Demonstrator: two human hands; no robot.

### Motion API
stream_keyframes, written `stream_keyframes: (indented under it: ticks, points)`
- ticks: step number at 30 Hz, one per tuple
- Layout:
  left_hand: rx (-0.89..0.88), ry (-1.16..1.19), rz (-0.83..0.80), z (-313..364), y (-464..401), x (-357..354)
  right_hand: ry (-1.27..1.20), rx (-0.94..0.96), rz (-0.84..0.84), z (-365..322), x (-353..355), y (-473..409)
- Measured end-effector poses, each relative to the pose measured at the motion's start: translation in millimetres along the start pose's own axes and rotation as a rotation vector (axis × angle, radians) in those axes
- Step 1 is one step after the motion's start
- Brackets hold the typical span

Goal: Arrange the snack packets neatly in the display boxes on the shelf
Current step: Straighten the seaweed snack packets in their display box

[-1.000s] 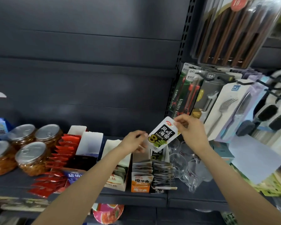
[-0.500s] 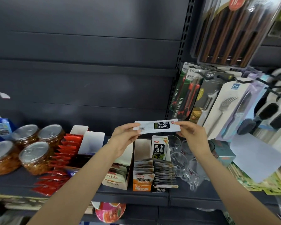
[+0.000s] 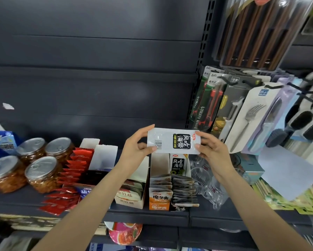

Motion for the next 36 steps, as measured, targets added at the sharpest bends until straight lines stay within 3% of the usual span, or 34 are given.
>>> stream_keyframes:
  ticks: [4, 9, 18, 20, 25, 29, 36]
  points:
    - [0.053, 0.018, 0.038, -10.3, -3.6, 2.4, -0.013, -0.008, -0.004, 2.0, 1.3, -4.4]
    - [0.262, 0.073, 0.03, -45.5, -8.9, -2.9, 0.018, 0.039, 0.023, -3.5, 3.3, -9.2]
    - [0.499, 0.132, -0.092, -71.0, -15.8, -26.4, 0.605, 0.462, 0.054, -39.7, 9.2, -10.4]
    - [0.446, -0.051, -0.108, -75.2, -23.0, -30.4, 0.648, 0.497, 0.029, -44.2, 6.2, -10.4]
    - [0.081, -0.746, -0.269, -78.6, -41.4, -52.3, 0.855, 0.528, -0.003, -41.5, 1.9, -16.9]
    - [-0.028, -1.181, -0.384, -97.0, -44.9, -67.4, 0.968, 0.478, -0.083, -26.9, -5.2, -22.6]
    - [-0.043, -1.288, -0.406, -114.0, -53.2, -75.4, 1.036, 0.508, -0.129, -27.2, -15.0, -40.6]
Point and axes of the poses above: each hand's wrist, its own y-axis away from the middle knuckle, its own x-axis out of the back of the hand, z = x × y, the point moved 10 cm from there along -y, towards the middle knuckle, and after that the axes turned 7 degrees about z, right-handed, at the moved point
